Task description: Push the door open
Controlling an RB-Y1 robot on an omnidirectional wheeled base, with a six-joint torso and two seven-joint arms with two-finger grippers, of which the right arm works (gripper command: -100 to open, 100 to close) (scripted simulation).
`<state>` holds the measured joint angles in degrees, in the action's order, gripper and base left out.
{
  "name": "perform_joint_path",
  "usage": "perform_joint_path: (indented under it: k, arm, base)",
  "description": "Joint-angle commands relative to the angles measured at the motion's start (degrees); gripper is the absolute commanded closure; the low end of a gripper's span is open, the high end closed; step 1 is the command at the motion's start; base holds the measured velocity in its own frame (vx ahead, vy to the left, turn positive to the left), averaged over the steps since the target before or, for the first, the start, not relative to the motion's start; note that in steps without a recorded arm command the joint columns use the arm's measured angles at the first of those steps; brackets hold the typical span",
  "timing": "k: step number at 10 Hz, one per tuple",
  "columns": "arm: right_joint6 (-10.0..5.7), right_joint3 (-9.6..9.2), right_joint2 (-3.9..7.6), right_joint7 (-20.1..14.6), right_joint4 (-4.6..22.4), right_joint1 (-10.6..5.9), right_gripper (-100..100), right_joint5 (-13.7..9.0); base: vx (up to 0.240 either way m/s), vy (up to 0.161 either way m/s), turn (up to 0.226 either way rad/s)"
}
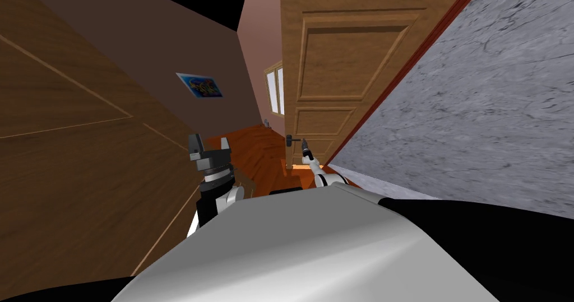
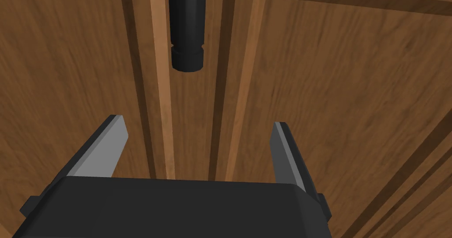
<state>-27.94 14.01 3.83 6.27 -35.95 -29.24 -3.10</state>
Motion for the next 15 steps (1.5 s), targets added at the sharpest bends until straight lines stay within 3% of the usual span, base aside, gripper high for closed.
perform_joint_path:
  k: [1, 9, 12, 13, 14, 15]
  arm:
    - [-0.17, 0.33, -0.64, 2.13, 0.1, -0.16, -100, -1.62]
    - [-0.9, 1.78, -4.46, 10.69, 0.75, -0.99, -100, -8.56]
    - [-1.16, 2.3, -6.53, 13.75, 0.98, -1.29, -100, -11.04]
    - [-1.1, 2.24, -6.15, 13.16, 0.82, -1.17, -100, -10.53]
    - [-1.15, 2.34, -4.42, 13.36, 0.84, -1.13, -100, -10.65]
    - [-1.2, 2.39, -3.69, 13.34, 0.86, -1.12, -100, -10.67]
  base:
    - [-0.099, 0.025, 0.074]
    - [-0.088, 0.034, 0.063]
    - [-0.077, 0.05, 0.066]
    - [-0.033, 0.029, 0.007]
    - [0.082, -0.029, 0.008]
    - [0.197, -0.071, 0.016]
